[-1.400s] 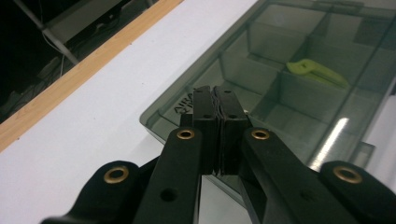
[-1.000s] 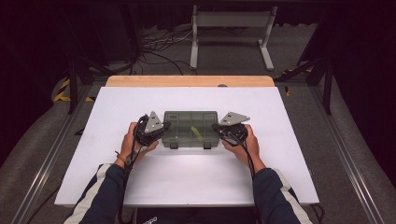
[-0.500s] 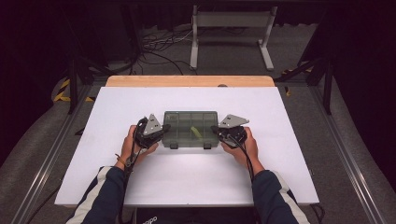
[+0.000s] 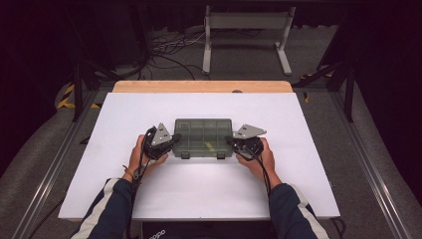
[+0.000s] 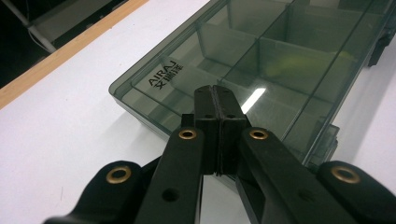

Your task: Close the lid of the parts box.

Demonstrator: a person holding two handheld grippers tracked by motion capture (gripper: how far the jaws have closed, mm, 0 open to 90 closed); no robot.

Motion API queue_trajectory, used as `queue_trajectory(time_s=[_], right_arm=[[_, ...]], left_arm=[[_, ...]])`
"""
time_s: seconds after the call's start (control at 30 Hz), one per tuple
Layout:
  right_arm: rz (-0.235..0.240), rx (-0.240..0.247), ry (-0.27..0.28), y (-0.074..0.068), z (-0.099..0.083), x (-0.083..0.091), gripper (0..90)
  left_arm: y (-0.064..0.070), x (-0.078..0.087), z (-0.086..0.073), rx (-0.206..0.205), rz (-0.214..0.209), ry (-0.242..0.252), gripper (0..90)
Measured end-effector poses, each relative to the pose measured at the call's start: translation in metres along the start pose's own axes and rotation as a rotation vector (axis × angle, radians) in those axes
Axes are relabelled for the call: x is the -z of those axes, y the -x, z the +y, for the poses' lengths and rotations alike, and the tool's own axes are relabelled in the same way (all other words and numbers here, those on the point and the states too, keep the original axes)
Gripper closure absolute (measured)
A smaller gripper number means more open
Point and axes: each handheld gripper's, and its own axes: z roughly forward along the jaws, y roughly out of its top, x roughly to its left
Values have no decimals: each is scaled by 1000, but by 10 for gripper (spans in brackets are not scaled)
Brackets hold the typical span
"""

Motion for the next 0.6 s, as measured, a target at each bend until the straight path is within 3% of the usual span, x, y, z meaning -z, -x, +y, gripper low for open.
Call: queue_trajectory(time_s=[0.6], right_arm=[[0, 16, 24, -3, -1, 5, 900]], left_arm=[[1, 4, 3, -14, 11, 16, 882]])
